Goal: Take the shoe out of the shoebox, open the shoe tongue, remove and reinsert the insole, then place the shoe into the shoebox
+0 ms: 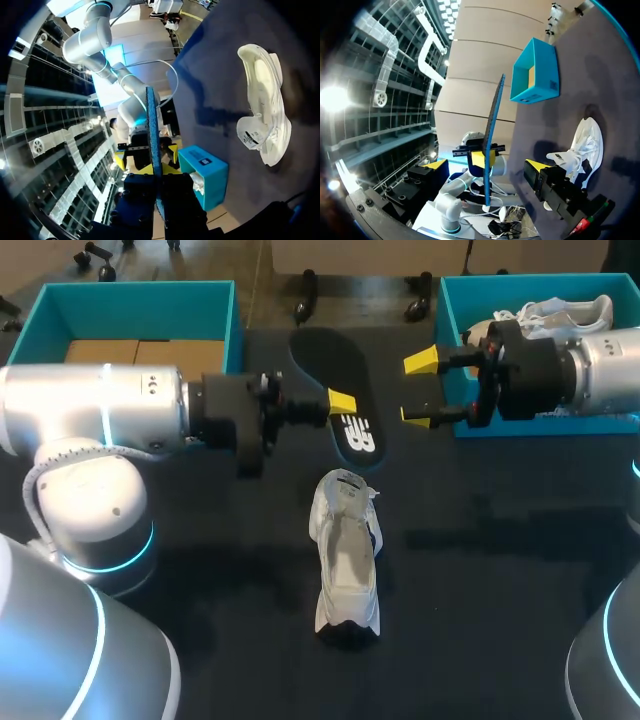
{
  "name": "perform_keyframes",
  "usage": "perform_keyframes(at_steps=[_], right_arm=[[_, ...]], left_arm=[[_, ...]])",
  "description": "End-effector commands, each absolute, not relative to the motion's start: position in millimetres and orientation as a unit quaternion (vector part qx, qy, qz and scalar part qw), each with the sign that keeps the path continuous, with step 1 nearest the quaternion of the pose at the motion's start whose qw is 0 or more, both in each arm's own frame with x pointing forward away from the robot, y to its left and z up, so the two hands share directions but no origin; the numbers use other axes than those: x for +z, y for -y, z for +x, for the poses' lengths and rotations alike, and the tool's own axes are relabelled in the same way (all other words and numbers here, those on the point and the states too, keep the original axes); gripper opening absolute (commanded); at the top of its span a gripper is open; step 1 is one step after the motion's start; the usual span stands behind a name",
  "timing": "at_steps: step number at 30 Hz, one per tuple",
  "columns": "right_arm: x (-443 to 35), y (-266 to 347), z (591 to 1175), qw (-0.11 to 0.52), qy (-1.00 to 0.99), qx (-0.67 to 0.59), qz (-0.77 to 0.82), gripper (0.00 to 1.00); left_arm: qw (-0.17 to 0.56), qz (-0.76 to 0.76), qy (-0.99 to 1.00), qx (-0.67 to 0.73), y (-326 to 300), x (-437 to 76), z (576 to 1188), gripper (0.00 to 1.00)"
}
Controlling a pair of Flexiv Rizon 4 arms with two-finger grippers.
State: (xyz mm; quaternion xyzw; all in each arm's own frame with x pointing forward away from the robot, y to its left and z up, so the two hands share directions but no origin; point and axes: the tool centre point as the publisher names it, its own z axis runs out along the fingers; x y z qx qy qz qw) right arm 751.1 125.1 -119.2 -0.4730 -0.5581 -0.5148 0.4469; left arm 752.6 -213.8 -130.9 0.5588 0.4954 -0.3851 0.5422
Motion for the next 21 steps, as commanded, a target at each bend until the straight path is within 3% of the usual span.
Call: perform_keyframes(at_steps=[1,21], right_arm=[[-121.7,-131.1,756.2,0.447,0.562,-0.508,-0.476,1.0],[-139.9,-158.3,773.6,0.459,0.583,-0.475,-0.473,1.0]], left_arm=[[0.553,0.556,-0.479,-0.394,218.1,-145.6,758.8,0.0],[0.568,0.551,-0.454,-0.41,220.0,-163.1,756.4,0.0]])
